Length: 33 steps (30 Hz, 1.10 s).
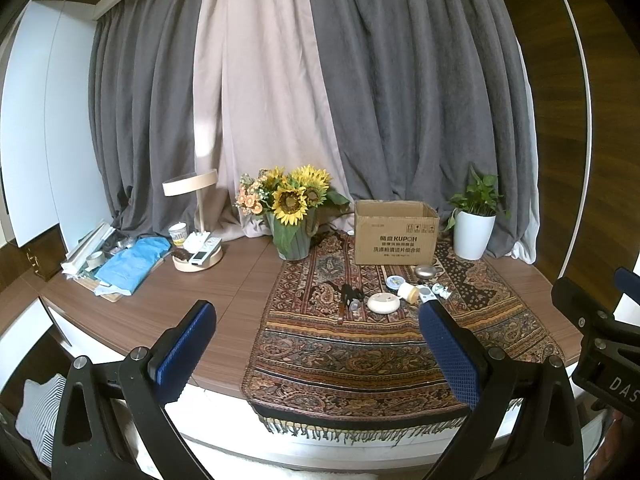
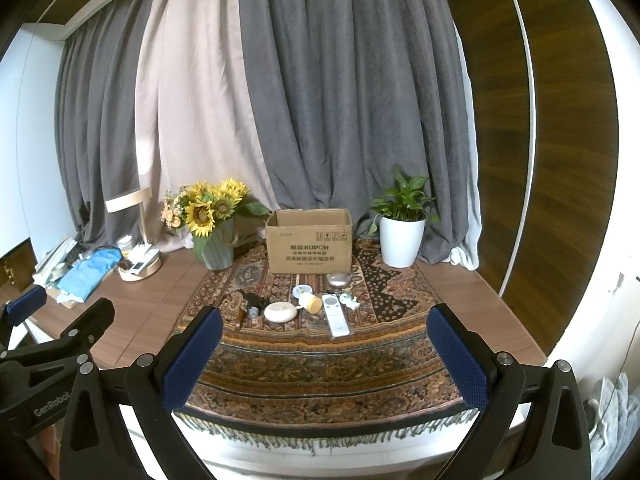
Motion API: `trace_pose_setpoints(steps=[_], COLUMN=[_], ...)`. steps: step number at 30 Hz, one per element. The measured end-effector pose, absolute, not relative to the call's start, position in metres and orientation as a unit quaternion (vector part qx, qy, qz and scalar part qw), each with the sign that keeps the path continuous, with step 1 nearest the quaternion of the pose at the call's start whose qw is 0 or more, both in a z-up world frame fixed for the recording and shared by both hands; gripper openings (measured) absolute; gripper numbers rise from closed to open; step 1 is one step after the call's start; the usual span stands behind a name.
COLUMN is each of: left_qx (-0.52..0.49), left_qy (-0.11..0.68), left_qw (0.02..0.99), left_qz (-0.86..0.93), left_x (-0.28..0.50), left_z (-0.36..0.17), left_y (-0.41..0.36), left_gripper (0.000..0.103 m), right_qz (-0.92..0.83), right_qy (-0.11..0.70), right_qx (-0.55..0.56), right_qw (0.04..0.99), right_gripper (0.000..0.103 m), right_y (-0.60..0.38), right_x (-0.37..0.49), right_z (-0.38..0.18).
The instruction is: Organize rigid objects
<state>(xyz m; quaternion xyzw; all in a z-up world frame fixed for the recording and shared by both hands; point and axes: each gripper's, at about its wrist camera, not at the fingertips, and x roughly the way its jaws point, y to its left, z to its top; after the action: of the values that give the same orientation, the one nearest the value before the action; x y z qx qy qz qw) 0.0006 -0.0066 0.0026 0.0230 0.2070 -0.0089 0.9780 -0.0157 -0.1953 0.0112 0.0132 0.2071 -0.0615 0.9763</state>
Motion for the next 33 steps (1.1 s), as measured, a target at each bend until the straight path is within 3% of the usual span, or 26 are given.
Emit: trace_pose_setpoints(steps=[19,33], left_qx=[0.022,0.002], left_qy=[0.212,0.251], left_qw=[0.977,0.968], left_qz=[-0.010,-0.030], left_x=[0.018,0.083], left_z=[-0.017,-0.053], left_y=[-0.014,-0.043], left_gripper=[0.103,0.103], right_qz=[-0.059,-0.031], right_qy=[0.213,0.242], right_qx=[0.016,-0.014], right_qw=[0.975,0.970], right_gripper=[0.103,0.103], right_y=[-0.194,-0.220], right_x=[-0.007,0.061], right_z=[0.006,-0.023])
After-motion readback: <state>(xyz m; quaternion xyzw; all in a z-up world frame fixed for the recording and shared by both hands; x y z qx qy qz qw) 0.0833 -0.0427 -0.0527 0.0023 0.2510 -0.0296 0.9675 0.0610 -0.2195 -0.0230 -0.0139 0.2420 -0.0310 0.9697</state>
